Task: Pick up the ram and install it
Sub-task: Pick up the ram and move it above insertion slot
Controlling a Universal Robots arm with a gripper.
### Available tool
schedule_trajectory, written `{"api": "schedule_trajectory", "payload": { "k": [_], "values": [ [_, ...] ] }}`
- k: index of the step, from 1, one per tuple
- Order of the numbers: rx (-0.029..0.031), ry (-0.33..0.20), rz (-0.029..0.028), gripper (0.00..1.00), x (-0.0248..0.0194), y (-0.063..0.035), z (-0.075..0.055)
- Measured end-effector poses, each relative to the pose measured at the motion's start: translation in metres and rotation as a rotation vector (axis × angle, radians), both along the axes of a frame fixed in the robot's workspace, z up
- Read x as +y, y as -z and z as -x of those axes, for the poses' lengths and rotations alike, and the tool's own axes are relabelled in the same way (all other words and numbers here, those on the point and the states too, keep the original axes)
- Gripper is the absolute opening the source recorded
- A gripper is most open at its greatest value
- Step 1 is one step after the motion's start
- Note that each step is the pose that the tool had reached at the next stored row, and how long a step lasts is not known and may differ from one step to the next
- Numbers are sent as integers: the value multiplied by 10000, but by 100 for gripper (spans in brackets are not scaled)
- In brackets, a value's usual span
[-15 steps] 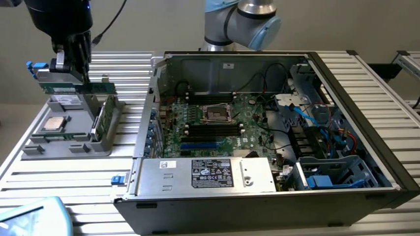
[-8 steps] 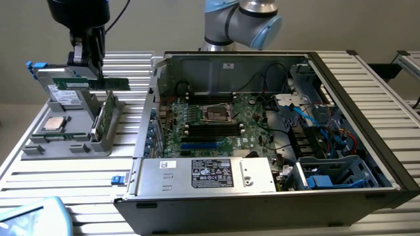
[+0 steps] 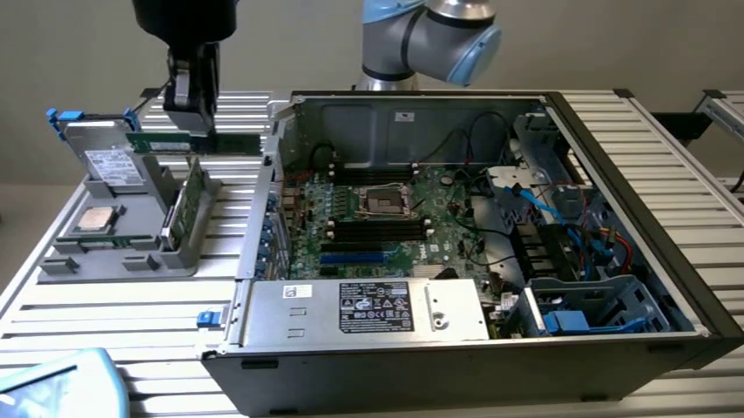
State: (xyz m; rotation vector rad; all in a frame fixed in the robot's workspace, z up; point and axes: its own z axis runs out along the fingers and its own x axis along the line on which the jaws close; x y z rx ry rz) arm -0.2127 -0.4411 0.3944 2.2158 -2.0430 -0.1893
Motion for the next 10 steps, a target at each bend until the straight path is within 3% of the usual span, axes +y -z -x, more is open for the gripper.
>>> {"api": "schedule_trajectory", "payload": {
  "k": [10],
  "values": [
    [50,-3,-7,14,-2,-39,-457]
  ]
}}
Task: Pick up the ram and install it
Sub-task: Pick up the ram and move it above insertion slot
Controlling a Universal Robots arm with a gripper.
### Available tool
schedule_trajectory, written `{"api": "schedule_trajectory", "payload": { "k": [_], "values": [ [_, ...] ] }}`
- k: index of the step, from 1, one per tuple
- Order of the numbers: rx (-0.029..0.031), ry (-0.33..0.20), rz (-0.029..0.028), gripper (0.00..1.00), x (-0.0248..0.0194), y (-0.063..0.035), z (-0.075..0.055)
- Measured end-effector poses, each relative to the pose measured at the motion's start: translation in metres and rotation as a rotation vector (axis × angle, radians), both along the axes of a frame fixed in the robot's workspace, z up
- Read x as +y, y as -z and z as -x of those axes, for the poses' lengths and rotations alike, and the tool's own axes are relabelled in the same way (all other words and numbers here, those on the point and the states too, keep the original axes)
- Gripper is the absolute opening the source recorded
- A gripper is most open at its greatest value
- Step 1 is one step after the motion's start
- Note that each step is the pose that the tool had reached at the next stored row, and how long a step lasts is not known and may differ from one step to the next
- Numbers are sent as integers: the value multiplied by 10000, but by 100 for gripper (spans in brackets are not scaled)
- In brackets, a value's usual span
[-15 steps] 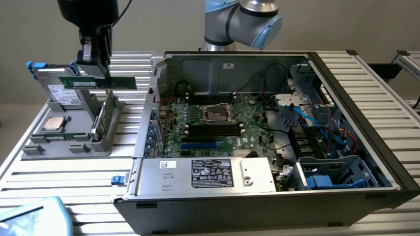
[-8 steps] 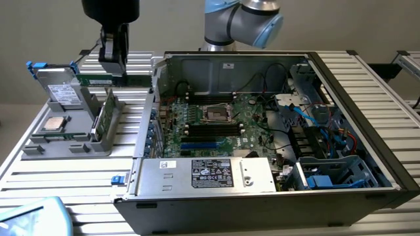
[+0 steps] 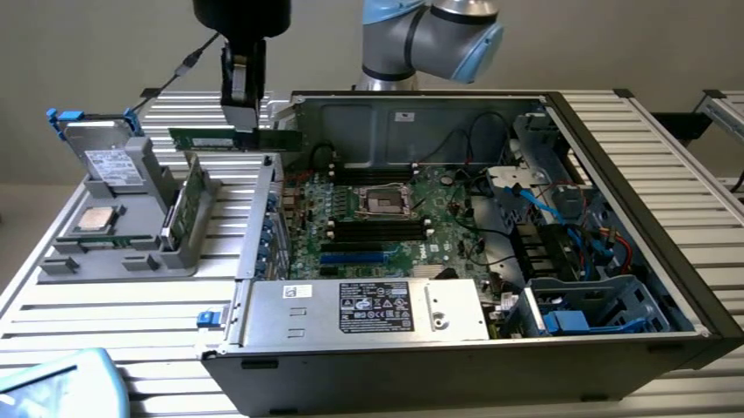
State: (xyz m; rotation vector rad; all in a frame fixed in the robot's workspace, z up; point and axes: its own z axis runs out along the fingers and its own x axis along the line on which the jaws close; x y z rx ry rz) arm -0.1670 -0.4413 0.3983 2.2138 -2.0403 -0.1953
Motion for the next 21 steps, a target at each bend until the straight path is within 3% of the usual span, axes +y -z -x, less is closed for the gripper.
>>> {"api": "schedule_trajectory", "payload": {
  "k": [21],
  "values": [
    [30,-69,-42,14,0,-26,-955]
  ]
}}
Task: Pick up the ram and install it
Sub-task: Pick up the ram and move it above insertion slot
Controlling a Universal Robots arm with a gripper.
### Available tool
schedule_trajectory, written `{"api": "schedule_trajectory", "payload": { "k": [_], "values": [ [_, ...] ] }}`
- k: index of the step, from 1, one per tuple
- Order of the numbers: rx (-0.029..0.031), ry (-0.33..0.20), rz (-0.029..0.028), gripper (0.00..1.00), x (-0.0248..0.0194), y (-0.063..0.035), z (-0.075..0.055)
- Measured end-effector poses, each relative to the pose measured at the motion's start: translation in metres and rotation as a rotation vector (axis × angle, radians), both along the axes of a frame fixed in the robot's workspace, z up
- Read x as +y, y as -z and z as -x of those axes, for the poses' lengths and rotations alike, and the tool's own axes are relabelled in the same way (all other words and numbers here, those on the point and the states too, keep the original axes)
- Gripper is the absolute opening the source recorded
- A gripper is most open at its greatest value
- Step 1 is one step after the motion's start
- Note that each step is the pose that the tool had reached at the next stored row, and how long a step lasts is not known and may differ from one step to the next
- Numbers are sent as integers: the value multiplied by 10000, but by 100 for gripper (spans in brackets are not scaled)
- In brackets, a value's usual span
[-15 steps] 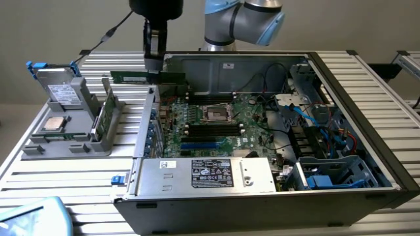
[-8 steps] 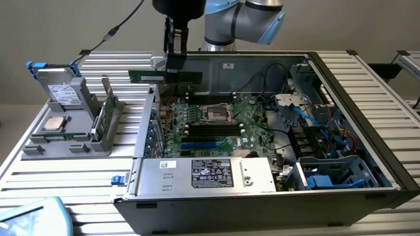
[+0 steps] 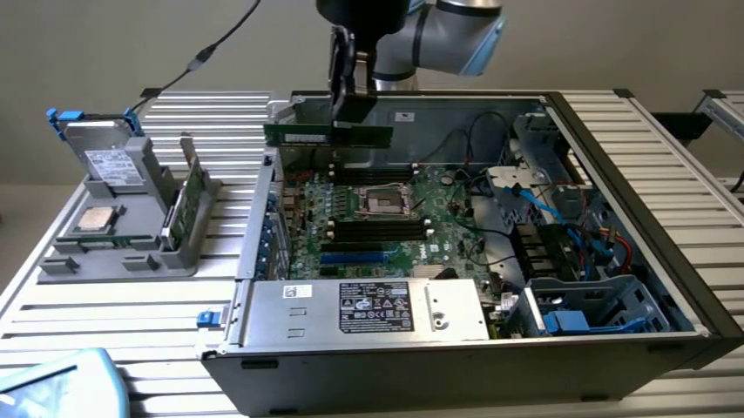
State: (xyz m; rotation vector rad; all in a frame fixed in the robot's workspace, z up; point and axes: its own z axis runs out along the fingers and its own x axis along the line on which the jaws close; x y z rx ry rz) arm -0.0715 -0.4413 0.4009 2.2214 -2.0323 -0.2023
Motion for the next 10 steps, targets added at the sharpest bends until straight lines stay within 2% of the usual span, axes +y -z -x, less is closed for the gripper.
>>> {"api": "schedule_trajectory", "payload": {
  "k": [5,7,10],
  "values": [
    [0,-8,-1,14,16,23,-227],
    [0,-8,0,14,52,56,-316],
    [0,-8,0,14,142,112,-443]
  ]
}}
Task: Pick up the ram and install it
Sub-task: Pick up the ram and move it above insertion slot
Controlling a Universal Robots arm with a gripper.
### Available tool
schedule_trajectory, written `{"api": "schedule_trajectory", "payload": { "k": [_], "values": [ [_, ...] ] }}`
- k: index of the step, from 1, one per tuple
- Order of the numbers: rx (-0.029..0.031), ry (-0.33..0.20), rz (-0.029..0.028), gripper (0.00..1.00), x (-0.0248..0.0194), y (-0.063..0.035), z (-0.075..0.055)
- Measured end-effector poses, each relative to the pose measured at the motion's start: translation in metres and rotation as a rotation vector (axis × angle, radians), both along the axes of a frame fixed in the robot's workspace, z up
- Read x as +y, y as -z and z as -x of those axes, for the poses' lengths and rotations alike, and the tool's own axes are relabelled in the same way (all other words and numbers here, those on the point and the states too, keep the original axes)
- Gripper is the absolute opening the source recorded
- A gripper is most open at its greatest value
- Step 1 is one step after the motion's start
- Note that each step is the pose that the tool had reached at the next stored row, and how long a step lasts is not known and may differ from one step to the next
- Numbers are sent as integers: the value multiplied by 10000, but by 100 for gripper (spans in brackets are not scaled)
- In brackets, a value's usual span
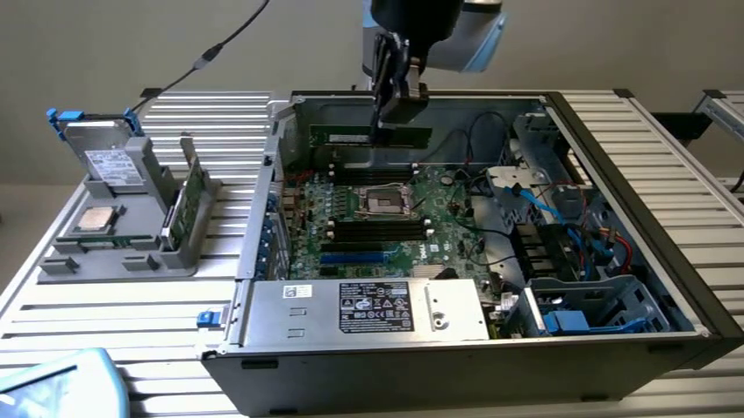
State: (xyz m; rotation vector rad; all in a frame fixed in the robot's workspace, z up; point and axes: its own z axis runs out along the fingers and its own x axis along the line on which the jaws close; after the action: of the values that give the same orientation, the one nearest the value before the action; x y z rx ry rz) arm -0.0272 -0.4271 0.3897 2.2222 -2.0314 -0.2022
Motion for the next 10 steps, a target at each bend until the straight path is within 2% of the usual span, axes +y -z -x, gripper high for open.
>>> {"api": "schedule_trajectory", "payload": {
  "k": [5,7,10],
  "values": [
    [0,1,10,14,194,78,-82],
    [0,-2,35,14,231,106,-98],
    [0,0,79,14,248,150,-119]
  ]
}}
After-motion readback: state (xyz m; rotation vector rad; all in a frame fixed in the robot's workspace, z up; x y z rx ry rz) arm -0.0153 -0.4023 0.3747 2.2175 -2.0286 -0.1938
